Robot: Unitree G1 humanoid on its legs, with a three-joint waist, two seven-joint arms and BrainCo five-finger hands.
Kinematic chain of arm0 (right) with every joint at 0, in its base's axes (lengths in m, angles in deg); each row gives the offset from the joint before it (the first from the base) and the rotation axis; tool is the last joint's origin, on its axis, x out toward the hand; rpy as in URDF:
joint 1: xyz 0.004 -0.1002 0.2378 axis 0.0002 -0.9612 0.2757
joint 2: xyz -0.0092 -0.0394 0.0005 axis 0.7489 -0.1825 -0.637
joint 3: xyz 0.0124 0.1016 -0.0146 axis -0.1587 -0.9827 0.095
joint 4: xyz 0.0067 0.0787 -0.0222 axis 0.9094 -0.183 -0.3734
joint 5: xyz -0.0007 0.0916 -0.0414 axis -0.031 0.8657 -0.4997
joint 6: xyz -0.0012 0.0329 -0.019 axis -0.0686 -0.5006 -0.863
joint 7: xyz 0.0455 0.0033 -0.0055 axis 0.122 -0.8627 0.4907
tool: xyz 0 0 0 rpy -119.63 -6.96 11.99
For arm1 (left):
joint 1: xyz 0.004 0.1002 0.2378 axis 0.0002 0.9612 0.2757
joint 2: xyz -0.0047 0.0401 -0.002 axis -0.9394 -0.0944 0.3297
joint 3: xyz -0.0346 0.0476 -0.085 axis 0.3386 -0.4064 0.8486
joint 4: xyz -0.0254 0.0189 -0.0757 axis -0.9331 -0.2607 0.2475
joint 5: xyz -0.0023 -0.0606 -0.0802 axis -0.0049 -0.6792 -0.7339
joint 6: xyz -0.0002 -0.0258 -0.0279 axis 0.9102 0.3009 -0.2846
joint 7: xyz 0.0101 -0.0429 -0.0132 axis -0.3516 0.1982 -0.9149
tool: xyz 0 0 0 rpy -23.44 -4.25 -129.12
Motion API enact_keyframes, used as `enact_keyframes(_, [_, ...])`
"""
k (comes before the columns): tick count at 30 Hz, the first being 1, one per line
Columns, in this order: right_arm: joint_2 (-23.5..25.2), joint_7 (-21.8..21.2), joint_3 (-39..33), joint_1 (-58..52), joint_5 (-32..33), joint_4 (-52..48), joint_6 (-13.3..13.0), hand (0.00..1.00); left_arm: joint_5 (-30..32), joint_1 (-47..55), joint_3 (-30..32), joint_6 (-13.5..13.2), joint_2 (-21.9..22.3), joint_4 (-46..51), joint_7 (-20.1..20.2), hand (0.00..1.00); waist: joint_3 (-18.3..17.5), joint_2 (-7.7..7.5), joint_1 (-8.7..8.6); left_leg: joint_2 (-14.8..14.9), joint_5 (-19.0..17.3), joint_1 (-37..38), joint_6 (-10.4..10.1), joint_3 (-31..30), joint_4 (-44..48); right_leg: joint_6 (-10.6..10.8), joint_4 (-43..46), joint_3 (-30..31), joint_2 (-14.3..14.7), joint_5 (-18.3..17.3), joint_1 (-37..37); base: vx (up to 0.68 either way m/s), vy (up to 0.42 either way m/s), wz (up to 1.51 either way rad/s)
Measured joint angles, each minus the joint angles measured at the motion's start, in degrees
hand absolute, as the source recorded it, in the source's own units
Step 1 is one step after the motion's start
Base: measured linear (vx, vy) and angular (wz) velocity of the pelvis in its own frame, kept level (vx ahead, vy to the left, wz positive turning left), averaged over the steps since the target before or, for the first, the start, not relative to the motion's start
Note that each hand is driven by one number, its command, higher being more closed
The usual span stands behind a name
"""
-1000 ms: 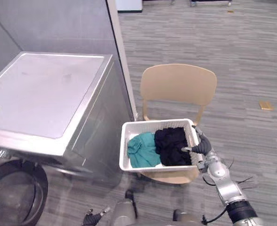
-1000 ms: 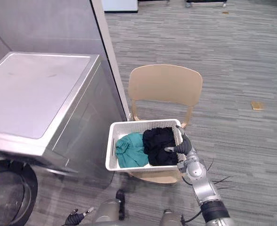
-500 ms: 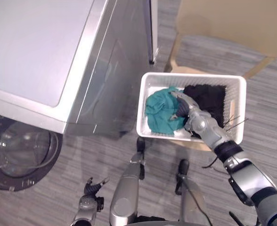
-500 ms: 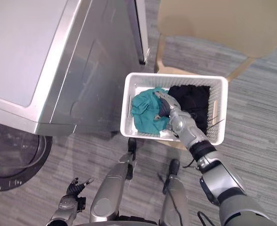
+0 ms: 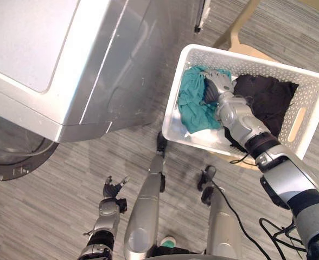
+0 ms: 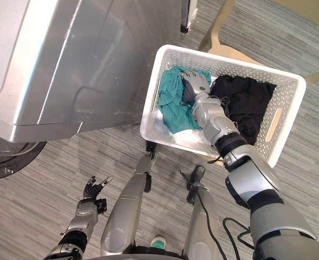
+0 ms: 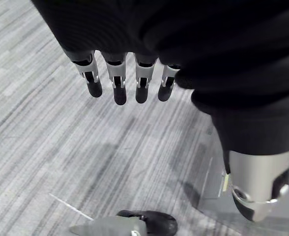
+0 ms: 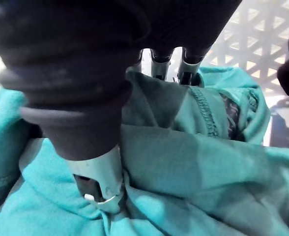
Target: Pick up the laundry basket with both hands and put the clothes into the washing machine.
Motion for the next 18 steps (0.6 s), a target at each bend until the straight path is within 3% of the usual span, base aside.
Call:
enact_keyframes(5, [1.7,-0.1,-9.0,-12.7,6.8,-12.9,1.3,1.0,0.0,0.0,0.0,0.1,0.2,0.2,0.0,0.0,0.1,-1.07,-0.18,0.3,0.0,3.2,0.0,1.2,0.0,-0.1,-0.4,-0.4,0.2,0.0,3.5,0.04,-0.069,0.05])
enact_keyframes(9, [7.7,1.5,-20.5,-26.7,16.1,-31.6,1.1,1.0,0.0,0.3,0.1,1.2,0.2,0.7,0.1,0.0,0.0,-2.81,-1.64,0.6,-0.2,8.0,-0.1,1.9,-0.7,-0.1,-2.6,-0.3,0.7,0.0,8.7,-0.02,-0.039,-0.04])
enact_keyframes(11, [11.4,2.9,-24.3,-31.7,19.5,-38.3,-0.2,1.0,0.0,1.2,0.2,1.3,0.0,1.1,0.2,0.0,-0.9,-4.4,-1.92,1.0,-0.5,10.3,-0.2,2.9,-1.2,0.0,-3.5,0.2,1.0,-0.1,10.6,-0.05,-0.026,-0.2])
enact_keyframes(15, [18.5,3.7,-29.3,-43.4,26.0,-49.1,-3.4,1.0,0.0,5.9,0.6,2.9,0.0,1.0,0.4,0.0,-6.5,-7.61,-3.21,1.6,-1.5,15.7,-0.4,4.5,-3.0,0.5,-7.2,0.4,1.9,-0.2,15.8,-0.03,-0.026,-0.17])
enact_keyframes(18, [21.3,3.4,-31.2,-50.7,28.5,-54.0,-5.3,1.0,0.1,9.2,0.8,3.8,0.1,0.3,1.5,0.0,-11.0,-8.1,-3.32,1.7,-1.8,19.3,-0.2,5.6,-4.6,1.0,-10.4,1.7,2.4,0.5,19.0,0.02,-0.015,-0.18])
